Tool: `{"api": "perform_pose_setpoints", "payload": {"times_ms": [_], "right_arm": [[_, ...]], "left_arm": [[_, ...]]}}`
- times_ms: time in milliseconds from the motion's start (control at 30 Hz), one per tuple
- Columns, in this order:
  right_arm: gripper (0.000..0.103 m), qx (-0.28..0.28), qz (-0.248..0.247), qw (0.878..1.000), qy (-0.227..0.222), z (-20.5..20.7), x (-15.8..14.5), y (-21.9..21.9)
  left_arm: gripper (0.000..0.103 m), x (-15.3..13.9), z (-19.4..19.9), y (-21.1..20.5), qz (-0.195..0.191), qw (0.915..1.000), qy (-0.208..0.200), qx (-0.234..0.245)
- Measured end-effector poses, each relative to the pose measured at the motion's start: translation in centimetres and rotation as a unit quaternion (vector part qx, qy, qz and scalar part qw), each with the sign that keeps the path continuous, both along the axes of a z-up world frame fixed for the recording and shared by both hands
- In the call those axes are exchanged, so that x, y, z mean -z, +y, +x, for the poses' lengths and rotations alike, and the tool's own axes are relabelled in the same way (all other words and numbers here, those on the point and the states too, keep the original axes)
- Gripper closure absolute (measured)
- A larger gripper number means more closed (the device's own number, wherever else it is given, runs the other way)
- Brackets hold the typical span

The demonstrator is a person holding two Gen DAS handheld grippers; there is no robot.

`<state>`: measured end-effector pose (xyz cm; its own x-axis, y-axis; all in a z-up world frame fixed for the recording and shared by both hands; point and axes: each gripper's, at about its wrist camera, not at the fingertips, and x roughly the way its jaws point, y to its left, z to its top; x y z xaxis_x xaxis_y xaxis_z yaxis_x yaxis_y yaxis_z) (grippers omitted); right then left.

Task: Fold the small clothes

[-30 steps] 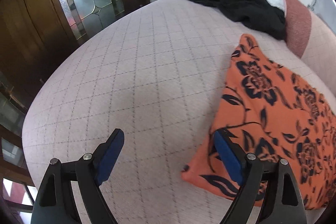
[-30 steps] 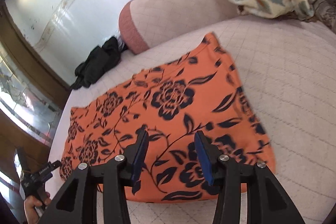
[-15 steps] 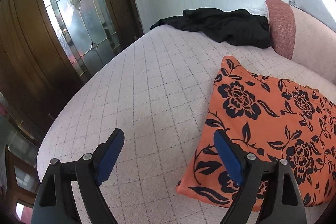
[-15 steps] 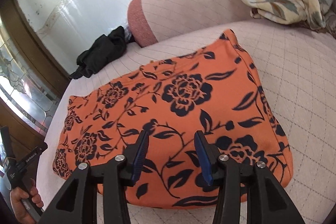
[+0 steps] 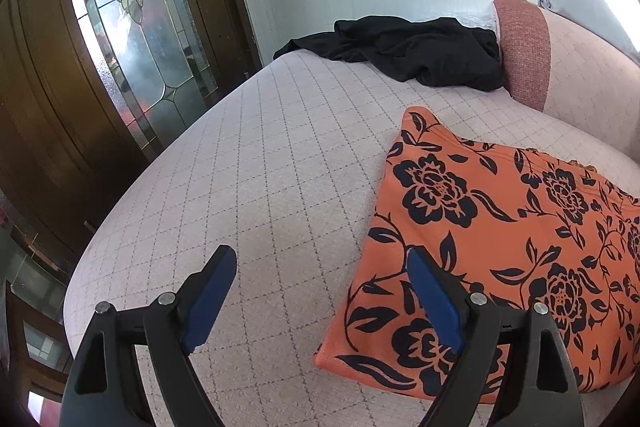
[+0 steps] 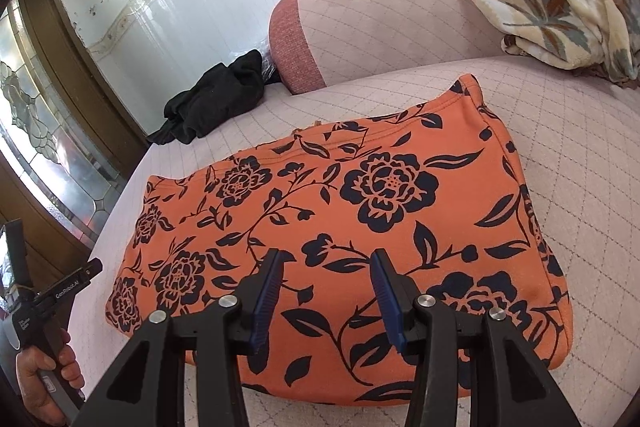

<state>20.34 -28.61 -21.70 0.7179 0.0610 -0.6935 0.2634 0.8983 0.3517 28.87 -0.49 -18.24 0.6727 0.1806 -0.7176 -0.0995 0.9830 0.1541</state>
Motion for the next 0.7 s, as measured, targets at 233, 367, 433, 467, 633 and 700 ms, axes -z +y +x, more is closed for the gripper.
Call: {"api": "perform_pose_setpoints", "payload": {"times_ms": [233,367,433,467,633,700], "right_arm": [[0.054,-0.001,-0.001,1.0,-0.001,0.04,-0.07,0.08],[0.054,-0.004,-0.001,1.0,0.0,0.15,0.04,0.2],[0.054,-0.004,-0.002,1.0,0.0,0.18,0.06,0.29],[0.054,-0.005,-0.002,1.0,0.0,0.18,0.07,0.35],[0.054,-0.004,-0.003,1.0,-0.001,0.16,0.09,0.44],[0.054,-0.004,-0.003,1.0,-0.001,0.16,0.1,0.46]], "left_arm": [[0.015,-0.15,-0.14,-0.19,-0.001,1.0,-0.002,0.007],[0.015,-0.2,-0.21,-0.29,0.0,1.0,-0.003,0.009],[0.015,-0.23,-0.27,-0.38,0.0,0.9999,-0.003,0.011],[0.015,-0.25,-0.3,-0.42,0.0,0.9999,-0.003,0.013],[0.015,-0.29,-0.52,-0.53,0.003,0.9998,-0.004,0.018],[0.015,-0.32,-0.61,-0.47,0.004,0.9998,-0.004,0.02]]}}
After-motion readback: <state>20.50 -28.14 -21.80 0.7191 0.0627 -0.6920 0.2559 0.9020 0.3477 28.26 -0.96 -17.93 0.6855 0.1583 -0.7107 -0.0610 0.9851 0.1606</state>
